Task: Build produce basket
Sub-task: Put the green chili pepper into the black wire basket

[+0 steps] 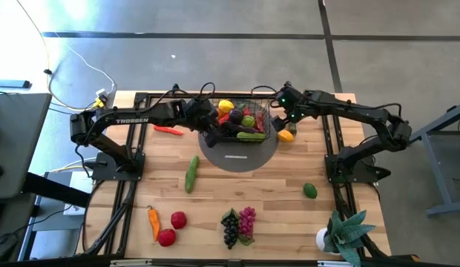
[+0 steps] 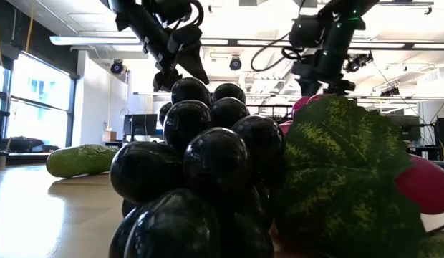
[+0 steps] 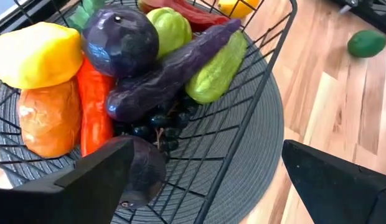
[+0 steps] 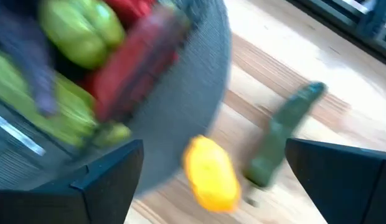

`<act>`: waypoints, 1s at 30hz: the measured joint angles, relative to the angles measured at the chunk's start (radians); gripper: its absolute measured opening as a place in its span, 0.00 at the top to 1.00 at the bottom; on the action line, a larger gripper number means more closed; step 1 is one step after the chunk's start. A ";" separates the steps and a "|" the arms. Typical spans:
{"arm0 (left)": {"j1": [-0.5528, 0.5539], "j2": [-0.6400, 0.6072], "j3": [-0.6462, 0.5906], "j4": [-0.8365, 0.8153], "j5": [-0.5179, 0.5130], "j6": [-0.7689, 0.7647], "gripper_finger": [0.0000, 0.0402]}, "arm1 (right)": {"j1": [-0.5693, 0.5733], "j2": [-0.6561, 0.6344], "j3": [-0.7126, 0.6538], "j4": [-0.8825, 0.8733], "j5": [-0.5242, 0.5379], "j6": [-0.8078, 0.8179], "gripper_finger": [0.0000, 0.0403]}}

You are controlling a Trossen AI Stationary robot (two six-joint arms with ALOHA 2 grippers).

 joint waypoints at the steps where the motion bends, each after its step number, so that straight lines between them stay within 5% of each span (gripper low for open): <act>1: 0.000 0.000 0.000 0.000 0.000 0.001 0.01 | -0.012 0.000 0.000 -0.023 -0.001 -0.027 0.07; 9: 0.000 0.000 0.000 -0.001 0.001 0.007 0.01 | -0.046 0.050 0.000 -0.090 -0.072 -0.207 0.07; 30: -0.002 0.000 0.000 -0.053 0.018 0.034 0.01 | 0.008 0.239 0.000 -0.149 -0.142 -0.383 0.15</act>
